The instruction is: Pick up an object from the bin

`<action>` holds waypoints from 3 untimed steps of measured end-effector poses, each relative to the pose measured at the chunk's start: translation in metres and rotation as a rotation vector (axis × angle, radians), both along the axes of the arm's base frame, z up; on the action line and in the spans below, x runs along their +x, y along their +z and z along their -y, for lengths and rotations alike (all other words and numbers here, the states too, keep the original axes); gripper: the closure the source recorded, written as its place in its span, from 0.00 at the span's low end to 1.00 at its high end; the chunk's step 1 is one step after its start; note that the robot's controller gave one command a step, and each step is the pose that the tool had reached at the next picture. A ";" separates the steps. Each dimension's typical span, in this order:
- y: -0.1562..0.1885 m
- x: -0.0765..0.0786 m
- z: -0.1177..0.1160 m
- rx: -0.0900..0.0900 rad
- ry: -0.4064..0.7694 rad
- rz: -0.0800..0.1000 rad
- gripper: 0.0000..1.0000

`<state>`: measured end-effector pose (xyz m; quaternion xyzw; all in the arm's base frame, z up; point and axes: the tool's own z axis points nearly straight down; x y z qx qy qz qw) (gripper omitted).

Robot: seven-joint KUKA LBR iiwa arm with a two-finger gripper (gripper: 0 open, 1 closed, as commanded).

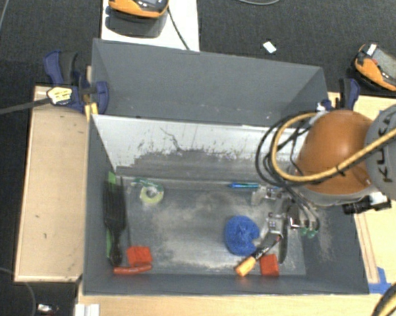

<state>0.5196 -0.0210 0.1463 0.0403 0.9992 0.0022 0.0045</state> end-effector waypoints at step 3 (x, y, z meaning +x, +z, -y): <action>-0.075 -0.021 0.003 0.000 0.073 -0.002 1.00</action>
Offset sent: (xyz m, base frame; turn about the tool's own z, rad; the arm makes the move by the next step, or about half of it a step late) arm -0.0053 -0.0180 -0.0763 0.1781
